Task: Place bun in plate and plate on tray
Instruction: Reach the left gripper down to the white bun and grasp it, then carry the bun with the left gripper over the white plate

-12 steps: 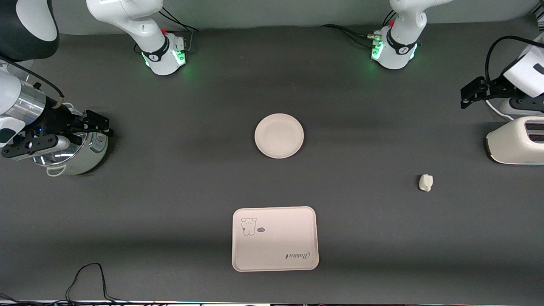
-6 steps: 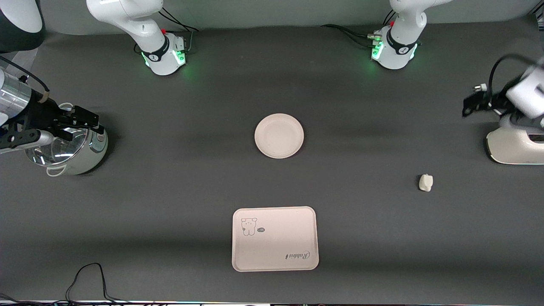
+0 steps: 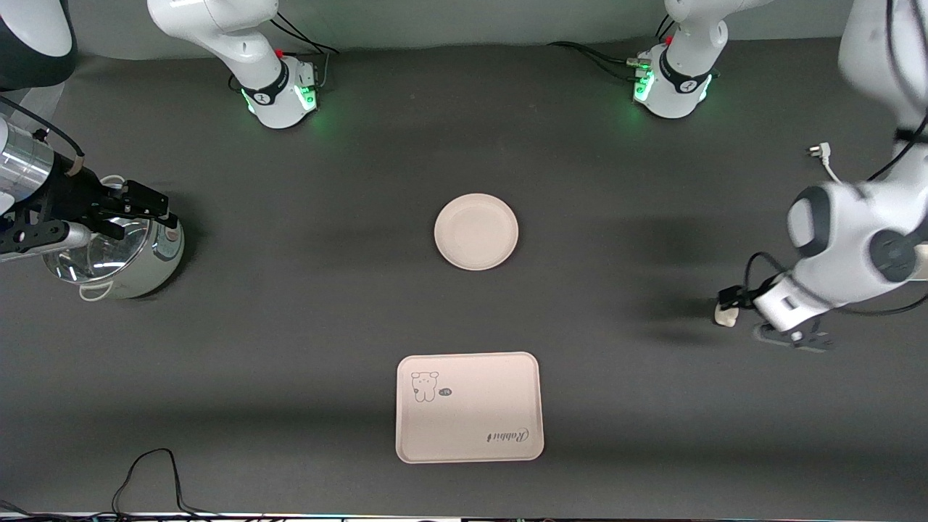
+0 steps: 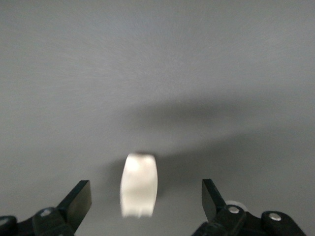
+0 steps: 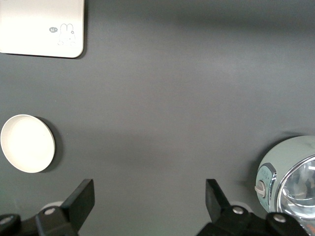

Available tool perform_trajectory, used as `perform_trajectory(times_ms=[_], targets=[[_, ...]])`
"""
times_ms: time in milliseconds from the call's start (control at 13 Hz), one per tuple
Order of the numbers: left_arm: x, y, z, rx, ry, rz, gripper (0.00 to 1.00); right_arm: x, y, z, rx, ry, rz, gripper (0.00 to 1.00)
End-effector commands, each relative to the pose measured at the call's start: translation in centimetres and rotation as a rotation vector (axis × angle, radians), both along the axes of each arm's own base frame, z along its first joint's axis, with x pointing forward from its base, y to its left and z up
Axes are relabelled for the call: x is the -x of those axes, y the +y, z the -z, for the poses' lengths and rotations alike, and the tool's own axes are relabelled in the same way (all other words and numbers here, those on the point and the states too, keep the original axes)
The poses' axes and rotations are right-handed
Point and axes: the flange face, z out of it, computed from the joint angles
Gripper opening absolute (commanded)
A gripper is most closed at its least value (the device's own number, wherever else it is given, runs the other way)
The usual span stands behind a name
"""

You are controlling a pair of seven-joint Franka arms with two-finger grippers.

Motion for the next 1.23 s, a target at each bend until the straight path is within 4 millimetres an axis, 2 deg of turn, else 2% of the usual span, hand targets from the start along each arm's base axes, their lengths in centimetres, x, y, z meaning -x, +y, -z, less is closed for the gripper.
perform_trajectory(times_ms=[0, 77, 231, 462, 538, 615, 769, 923, 1000, 1077, 1154], targets=[[1.5, 0.8, 2.2, -0.007, -0.041, 0.017, 1.00, 0.2, 0.2, -0.2, -0.017, -0.008, 0.017, 1.00], [1.5, 0.7, 2.6, -0.020, -0.038, 0.037, 0.94, 0.2, 0.2, -0.1, -0.017, -0.007, 0.015, 1.00], [1.6, 0.8, 2.8, -0.032, -0.032, 0.046, 0.51, 0.1, 0.3, 0.1, -0.017, -0.006, 0.014, 1.00], [1.7, 0.7, 2.6, -0.035, -0.024, 0.035, 0.06, -0.2, 0.6, -0.7, -0.037, -0.028, 0.018, 1.00], [1.7, 0.1, 2.3, -0.035, -0.020, 0.017, 0.00, -0.3, 0.7, -0.8, -0.052, -0.032, 0.019, 1.00], [1.9, -1.2, 1.4, -0.044, 0.006, -0.029, 0.00, -0.4, 0.7, -0.8, -0.054, -0.038, 0.020, 1.00], [2.7, -8.5, -1.2, -0.071, 0.053, -0.148, 0.00, -0.5, 0.6, -0.7, -0.053, -0.040, 0.022, 1.00], [4.6, -19.0, -5.1, -0.078, 0.064, -0.294, 0.00, -0.6, 0.6, -0.5, -0.052, -0.037, 0.023, 1.00], [6.1, -24.7, -7.6, -0.061, 0.069, -0.365, 0.00, -0.6, 0.5, -0.6, -0.052, -0.039, 0.022, 1.00], [8.1, -30.6, -9.9, -0.035, 0.092, -0.429, 0.00, -0.6, 0.4, -0.6, -0.052, -0.039, 0.023, 1.00], [10.9, -36.4, -11.4, -0.017, 0.114, -0.467, 0.00, -0.6, 0.4, -0.5, -0.051, -0.038, 0.022, 1.00]])
